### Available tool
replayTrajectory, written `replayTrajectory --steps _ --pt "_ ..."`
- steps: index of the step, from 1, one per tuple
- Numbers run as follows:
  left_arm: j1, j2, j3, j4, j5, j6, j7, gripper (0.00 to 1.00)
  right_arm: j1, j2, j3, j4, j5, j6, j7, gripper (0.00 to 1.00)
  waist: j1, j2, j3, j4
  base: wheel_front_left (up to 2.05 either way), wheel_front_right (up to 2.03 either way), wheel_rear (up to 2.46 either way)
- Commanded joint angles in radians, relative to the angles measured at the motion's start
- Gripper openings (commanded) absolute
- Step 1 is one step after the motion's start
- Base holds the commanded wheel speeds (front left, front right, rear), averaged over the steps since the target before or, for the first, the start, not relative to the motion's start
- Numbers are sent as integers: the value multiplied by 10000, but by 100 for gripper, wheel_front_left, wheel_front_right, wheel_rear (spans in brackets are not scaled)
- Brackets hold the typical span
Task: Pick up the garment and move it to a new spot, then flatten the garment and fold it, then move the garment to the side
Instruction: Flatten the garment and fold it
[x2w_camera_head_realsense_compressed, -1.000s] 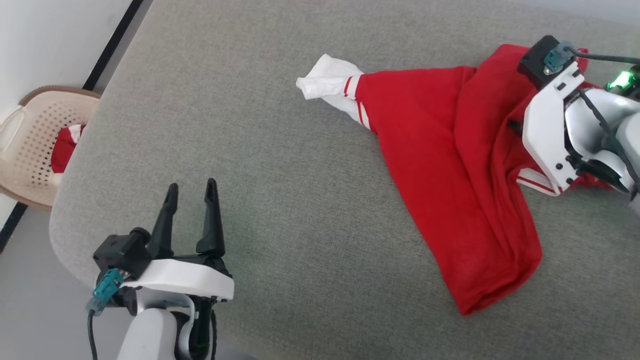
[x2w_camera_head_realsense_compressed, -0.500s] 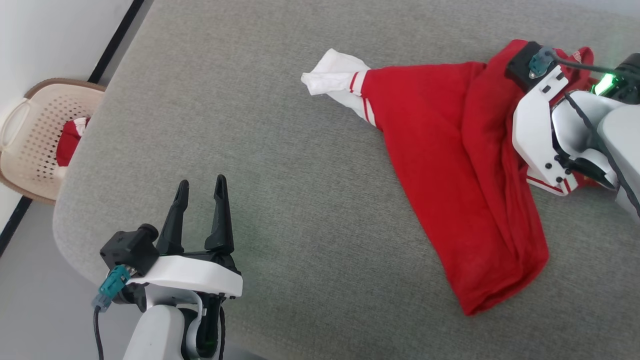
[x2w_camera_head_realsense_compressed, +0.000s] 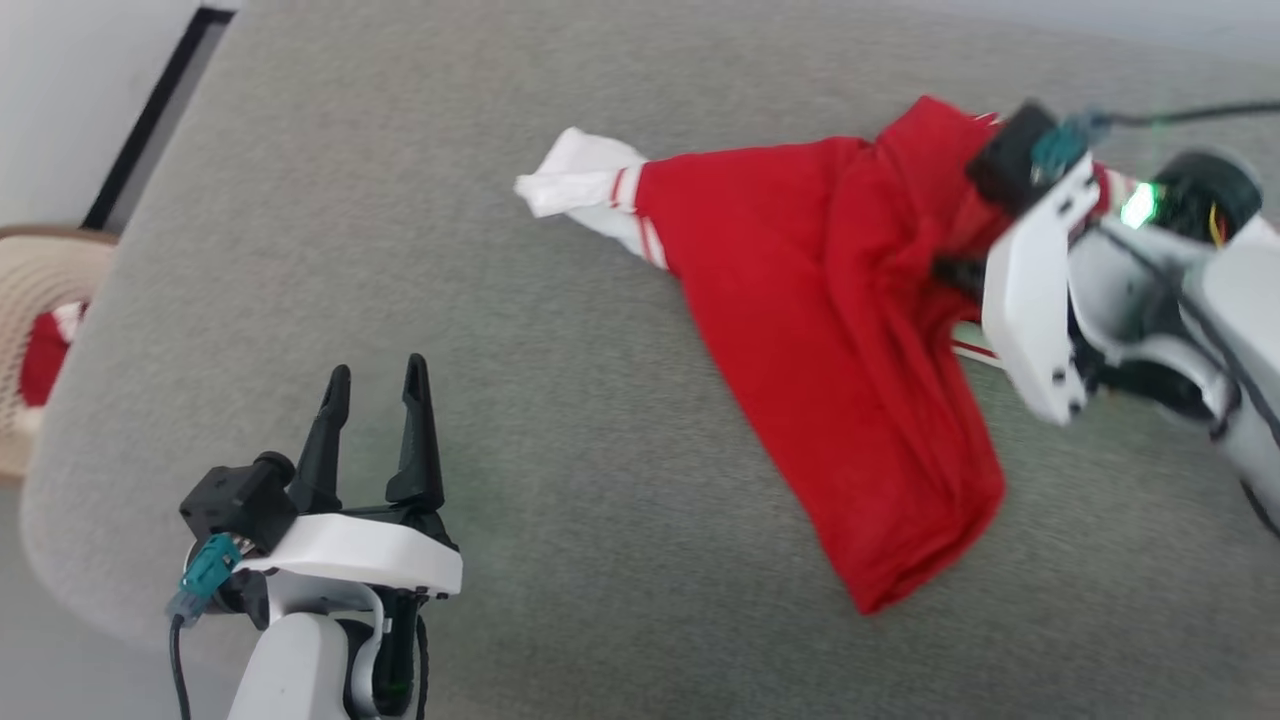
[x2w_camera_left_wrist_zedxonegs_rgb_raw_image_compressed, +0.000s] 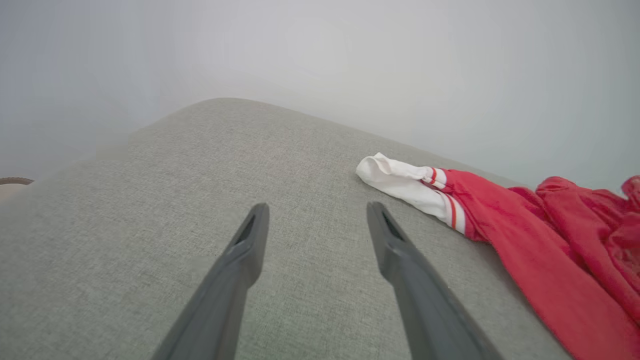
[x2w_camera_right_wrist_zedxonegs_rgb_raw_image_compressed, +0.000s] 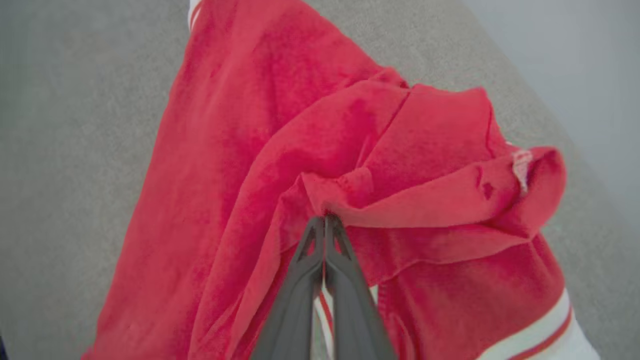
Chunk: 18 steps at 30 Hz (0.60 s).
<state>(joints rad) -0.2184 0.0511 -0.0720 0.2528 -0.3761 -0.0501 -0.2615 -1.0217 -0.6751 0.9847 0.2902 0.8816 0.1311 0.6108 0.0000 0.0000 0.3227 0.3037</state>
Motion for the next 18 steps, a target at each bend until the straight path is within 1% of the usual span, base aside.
replayTrajectory --steps 1,5,11,12,14,18 --pt "91 9 106 13 90 -48 -49 100 422 -184 37 -549 290 -7 245 0 0 0 -173 -361 0 0 0" --pt "97 10 303 56 200 -117 -49 100 1343 -716 -19 -2039 772 -5 725 0 0 0 -264 -760 0 0 0" --pt "120 13 638 74 407 -263 -48 100 3208 -1057 -537 -4086 2160 -5 1218 0 0 0 -399 -1170 0 0 0" --pt "133 15 683 67 434 -291 -49 100 3435 -1135 -691 -4336 2244 -7 1262 0 0 0 -404 -1226 0 0 0" --pt "133 11 714 61 464 -312 -48 100 3587 -1237 -773 -4581 2154 -7 1350 0 0 0 -396 -1271 0 0 0" --pt "55 13 783 81 522 -393 -49 100 4075 -1278 -1199 -5179 1473 -5 1464 0 0 0 -332 -1378 0 0 0"
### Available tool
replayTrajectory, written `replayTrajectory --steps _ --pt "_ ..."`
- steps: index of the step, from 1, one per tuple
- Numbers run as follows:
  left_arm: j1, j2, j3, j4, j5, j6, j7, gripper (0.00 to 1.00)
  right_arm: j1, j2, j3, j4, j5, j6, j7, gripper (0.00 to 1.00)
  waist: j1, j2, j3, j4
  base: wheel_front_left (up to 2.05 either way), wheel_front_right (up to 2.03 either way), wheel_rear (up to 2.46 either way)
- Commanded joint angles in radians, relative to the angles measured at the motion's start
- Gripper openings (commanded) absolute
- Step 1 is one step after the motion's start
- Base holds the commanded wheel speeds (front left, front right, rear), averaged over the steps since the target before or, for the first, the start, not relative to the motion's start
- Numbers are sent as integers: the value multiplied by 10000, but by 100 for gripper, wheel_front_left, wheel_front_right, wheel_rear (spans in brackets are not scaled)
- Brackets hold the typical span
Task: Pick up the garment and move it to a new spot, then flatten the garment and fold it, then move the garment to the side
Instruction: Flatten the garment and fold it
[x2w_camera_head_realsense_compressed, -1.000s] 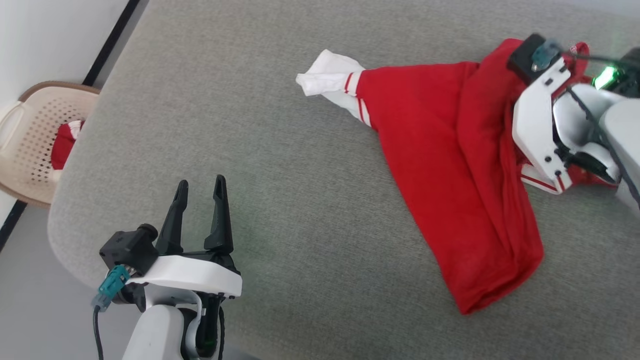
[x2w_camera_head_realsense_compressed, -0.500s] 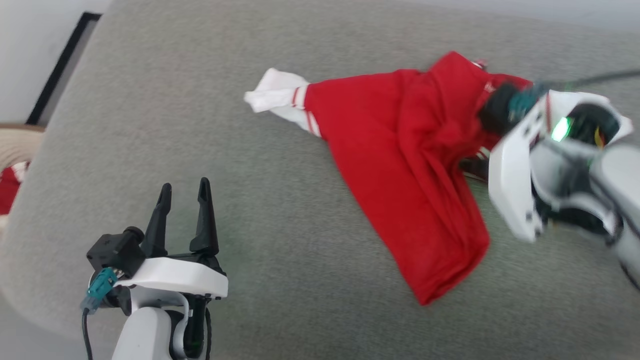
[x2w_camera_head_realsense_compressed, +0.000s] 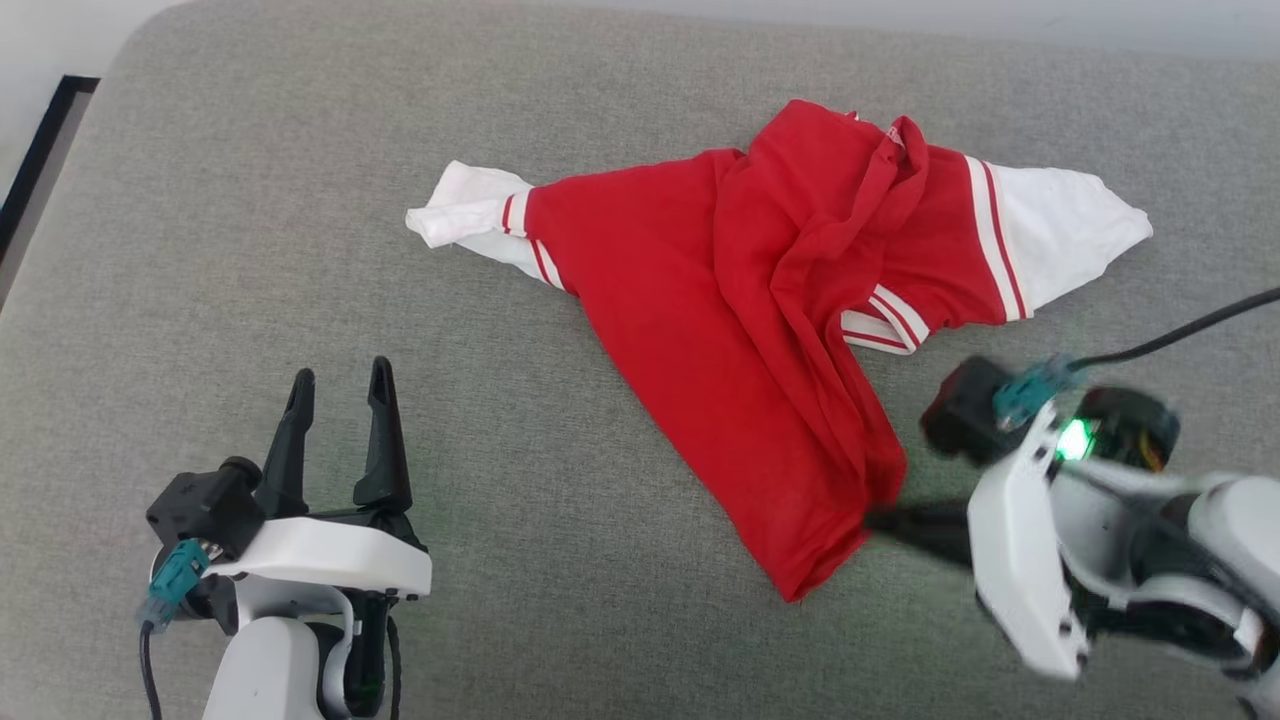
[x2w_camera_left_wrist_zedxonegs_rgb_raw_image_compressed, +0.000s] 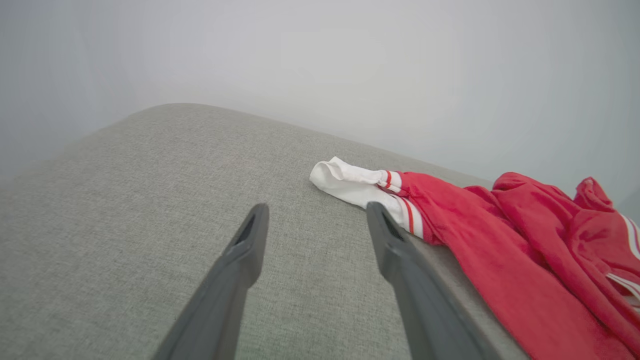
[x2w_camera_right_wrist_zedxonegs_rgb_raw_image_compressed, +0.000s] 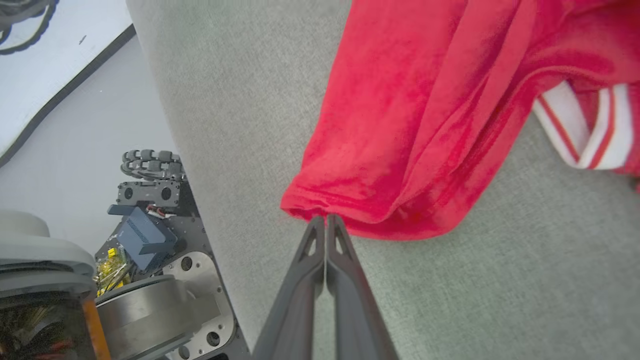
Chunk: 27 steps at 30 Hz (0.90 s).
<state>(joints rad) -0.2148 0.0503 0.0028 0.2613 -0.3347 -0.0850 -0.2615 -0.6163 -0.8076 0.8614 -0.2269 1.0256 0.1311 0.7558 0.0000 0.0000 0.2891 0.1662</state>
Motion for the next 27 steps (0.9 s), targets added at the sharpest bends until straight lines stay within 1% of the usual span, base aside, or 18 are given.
replayTrajectory --steps 1,2,3,4,6,9,14,19,26,27 --pt "-16 21 16 10 116 -56 -49 100 46 108 -220 -13 -200 -7 -133 7 0 0 20 -4 0 0 0" --pt "-55 21 -8 21 110 -63 -49 100 56 171 -447 46 -511 -5 -195 38 0 0 38 2 0 0 0" --pt "-96 22 -43 33 94 -76 -49 100 5 211 -610 102 -890 -5 -194 57 0 0 63 22 0 0 0" --pt "-139 19 -86 37 57 -86 -48 100 -91 265 -784 175 -1257 -5 -183 100 0 0 93 59 0 0 0" --pt "-195 22 -164 50 -59 -89 -48 100 -177 447 -1061 380 -1778 -5 -49 100 0 0 154 174 0 0 0" --pt "-234 22 -295 89 -234 -56 -48 100 -315 696 -1352 804 -2173 -5 340 100 0 0 255 407 0 0 0" --pt "-258 22 -552 146 -633 72 -48 100 -544 1014 -1522 1684 -2762 -7 847 100 0 0 476 853 0 0 0" --pt "-292 17 -803 111 -906 169 -49 100 -849 1312 -1262 2477 -2990 -7 1189 100 0 0 712 1199 0 0 0" --pt "-379 17 -1079 126 -1126 280 -49 100 -995 1549 -366 3162 -3036 -5 1441 100 0 0 795 1481 0 0 0" --pt "-382 17 -1092 131 -1145 294 -49 100 -1018 1532 -218 3212 -3056 -5 1404 76 0 0 784 1499 0 0 0"
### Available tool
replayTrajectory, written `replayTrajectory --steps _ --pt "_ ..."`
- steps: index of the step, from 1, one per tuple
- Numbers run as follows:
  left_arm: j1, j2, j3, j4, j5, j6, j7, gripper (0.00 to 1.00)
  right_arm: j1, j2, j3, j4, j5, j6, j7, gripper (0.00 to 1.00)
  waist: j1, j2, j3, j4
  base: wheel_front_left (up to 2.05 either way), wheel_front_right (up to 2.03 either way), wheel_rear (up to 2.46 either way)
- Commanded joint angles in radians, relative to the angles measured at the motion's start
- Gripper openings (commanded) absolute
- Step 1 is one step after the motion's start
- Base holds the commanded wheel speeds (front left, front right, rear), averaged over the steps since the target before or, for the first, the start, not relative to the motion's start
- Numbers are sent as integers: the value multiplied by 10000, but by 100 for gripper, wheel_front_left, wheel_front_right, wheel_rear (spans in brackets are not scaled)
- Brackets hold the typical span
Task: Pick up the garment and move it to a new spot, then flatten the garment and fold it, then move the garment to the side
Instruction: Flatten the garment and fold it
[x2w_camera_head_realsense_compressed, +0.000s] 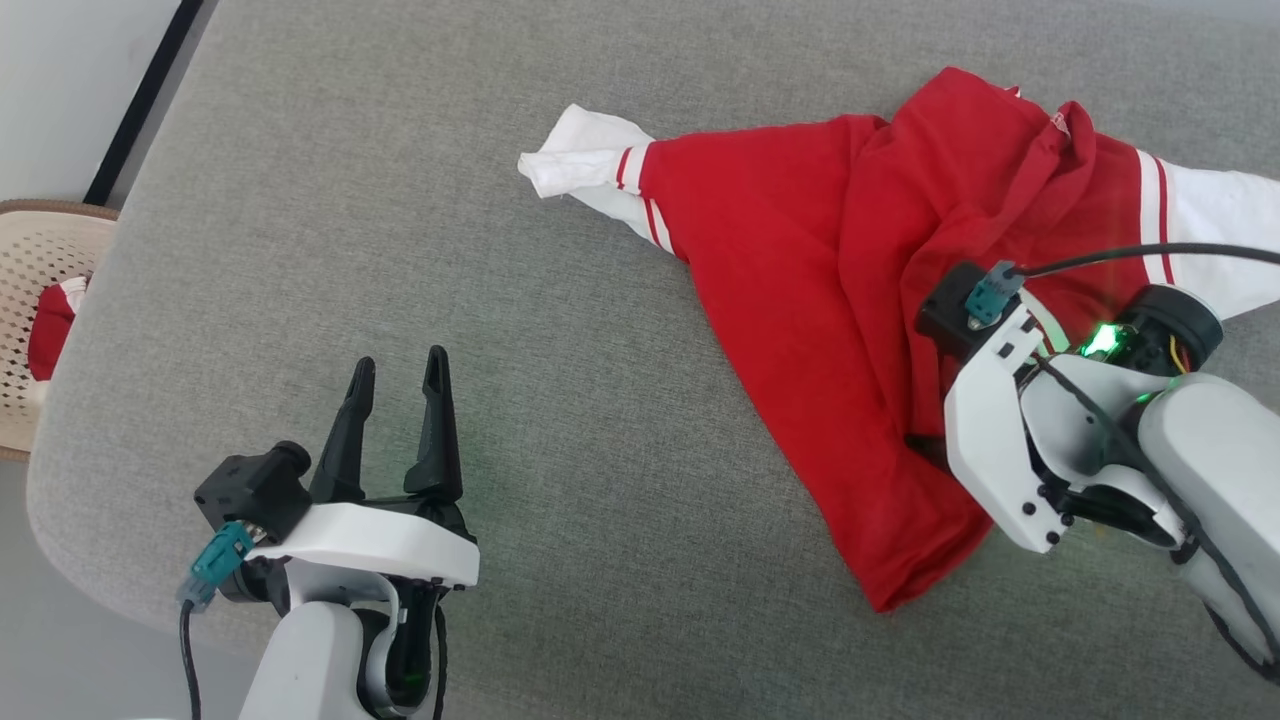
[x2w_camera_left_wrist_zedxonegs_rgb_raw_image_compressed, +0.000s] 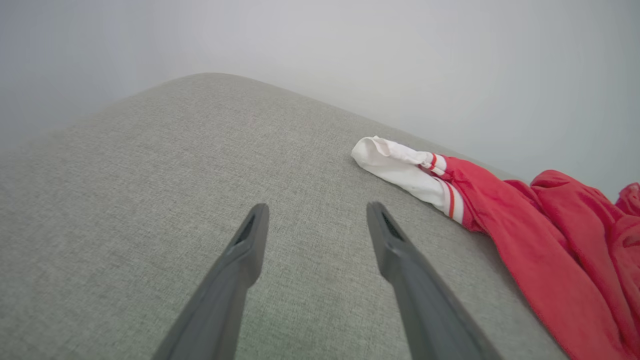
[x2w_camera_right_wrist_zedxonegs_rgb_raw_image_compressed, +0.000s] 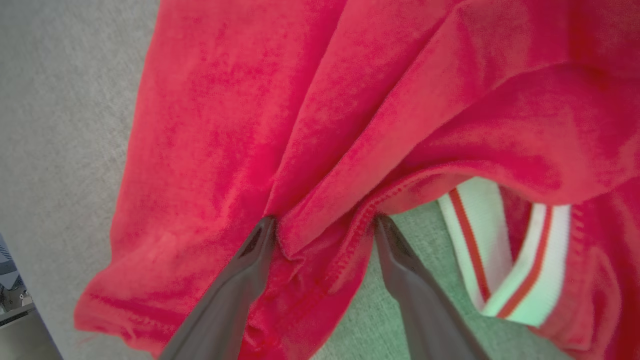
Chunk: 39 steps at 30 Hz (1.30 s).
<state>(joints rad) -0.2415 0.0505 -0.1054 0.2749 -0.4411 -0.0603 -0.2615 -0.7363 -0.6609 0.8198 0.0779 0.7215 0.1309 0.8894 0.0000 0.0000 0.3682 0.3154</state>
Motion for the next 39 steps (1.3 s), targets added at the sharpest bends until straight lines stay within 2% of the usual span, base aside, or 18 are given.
replayTrajectory --steps 1,2,3,14,21,28,39 --pt "-109 15 -17 3 -89 56 -49 100 196 61 298 231 28 -4 20 42 0 0 -30 18 0 0 0" --pt "-98 17 -11 11 -88 68 -49 100 198 53 392 279 82 -4 -12 9 0 0 -53 23 0 0 0" --pt "-81 18 5 19 -81 75 -49 100 187 38 478 307 111 -4 -43 0 0 0 -85 21 0 0 0" --pt "204 15 271 52 230 -12 -49 100 226 -58 703 -325 888 -4 -666 0 0 0 -522 -322 0 0 0" --pt "356 20 452 63 470 -95 -49 100 1135 -184 970 -1961 2167 -4 -32 0 0 0 -826 -594 0 0 0" --pt "395 17 626 28 614 -164 -50 100 2196 -386 1391 -3383 2877 -4 789 0 0 0 -906 -670 0 0 0" --pt "290 16 794 -30 783 -236 -50 100 3469 -389 1947 -4012 2836 -4 1192 0 0 0 -830 -726 0 0 0"
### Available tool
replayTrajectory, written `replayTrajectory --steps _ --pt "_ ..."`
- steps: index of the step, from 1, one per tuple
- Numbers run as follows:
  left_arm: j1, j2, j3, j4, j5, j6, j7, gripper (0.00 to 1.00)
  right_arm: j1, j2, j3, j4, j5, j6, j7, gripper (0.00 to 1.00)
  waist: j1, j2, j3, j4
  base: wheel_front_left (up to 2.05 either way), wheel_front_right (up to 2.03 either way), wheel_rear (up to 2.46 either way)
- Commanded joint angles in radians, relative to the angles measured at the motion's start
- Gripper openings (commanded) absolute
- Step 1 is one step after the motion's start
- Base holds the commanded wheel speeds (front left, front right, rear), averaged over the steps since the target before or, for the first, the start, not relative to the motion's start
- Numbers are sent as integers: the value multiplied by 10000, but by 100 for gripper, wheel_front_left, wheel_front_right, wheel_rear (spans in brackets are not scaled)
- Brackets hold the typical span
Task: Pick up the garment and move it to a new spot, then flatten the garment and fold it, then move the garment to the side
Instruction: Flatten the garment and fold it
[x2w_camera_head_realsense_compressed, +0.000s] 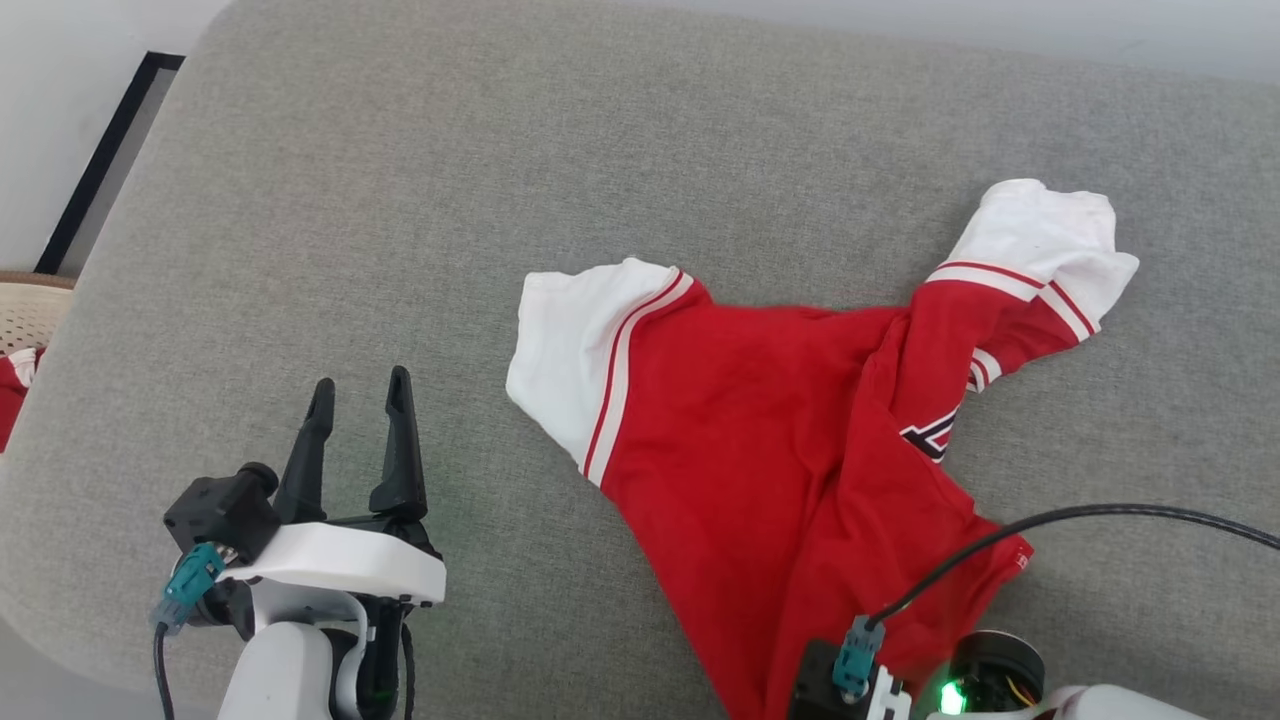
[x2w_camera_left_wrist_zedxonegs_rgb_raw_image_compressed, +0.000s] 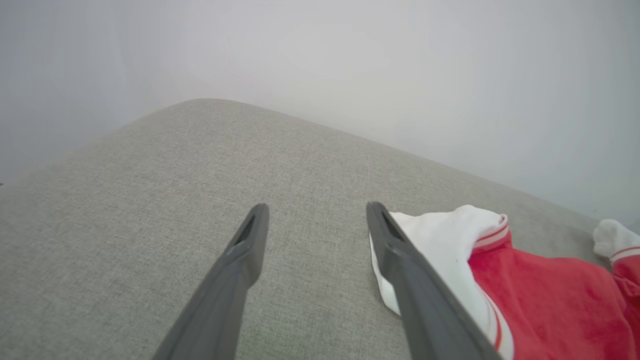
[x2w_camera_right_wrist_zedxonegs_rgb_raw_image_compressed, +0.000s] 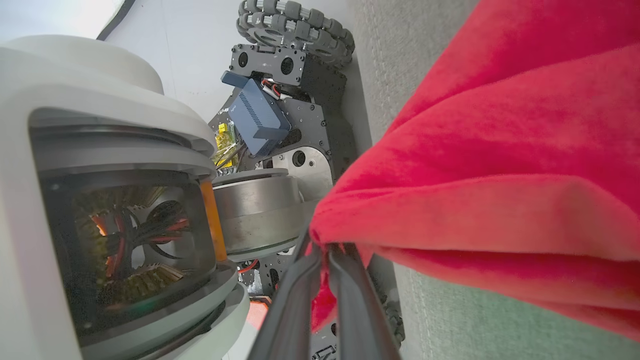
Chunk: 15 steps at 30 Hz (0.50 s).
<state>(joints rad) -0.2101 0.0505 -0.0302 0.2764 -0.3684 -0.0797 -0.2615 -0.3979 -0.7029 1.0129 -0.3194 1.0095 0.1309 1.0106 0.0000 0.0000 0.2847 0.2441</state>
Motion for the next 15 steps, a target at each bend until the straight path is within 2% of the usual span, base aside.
replayTrajectory --steps 1,4,5,6,11,15 --pt "-28 18 81 -53 96 -43 -50 100 158 60 -42 -18 -51 -4 -100 0 0 0 6 -40 0 0 0" --pt "-67 18 189 -77 205 -63 -50 100 193 198 -347 117 -267 -4 -462 0 0 0 10 -158 0 0 0" --pt "-79 16 228 -90 228 -72 -50 100 189 277 -528 146 -349 -4 -701 47 0 0 8 -211 0 0 0" --pt "-86 16 263 -111 272 -81 -50 100 221 368 -804 220 -412 -4 -978 100 0 0 7 -266 0 0 0" --pt "-77 16 298 -164 290 -126 -50 100 61 295 -2287 85 -568 -4 -1702 100 0 0 33 -470 0 0 0" --pt "-50 18 202 -197 176 -138 -50 100 -122 -74 -4071 -39 -508 -4 -1777 100 0 0 86 -496 0 0 0"
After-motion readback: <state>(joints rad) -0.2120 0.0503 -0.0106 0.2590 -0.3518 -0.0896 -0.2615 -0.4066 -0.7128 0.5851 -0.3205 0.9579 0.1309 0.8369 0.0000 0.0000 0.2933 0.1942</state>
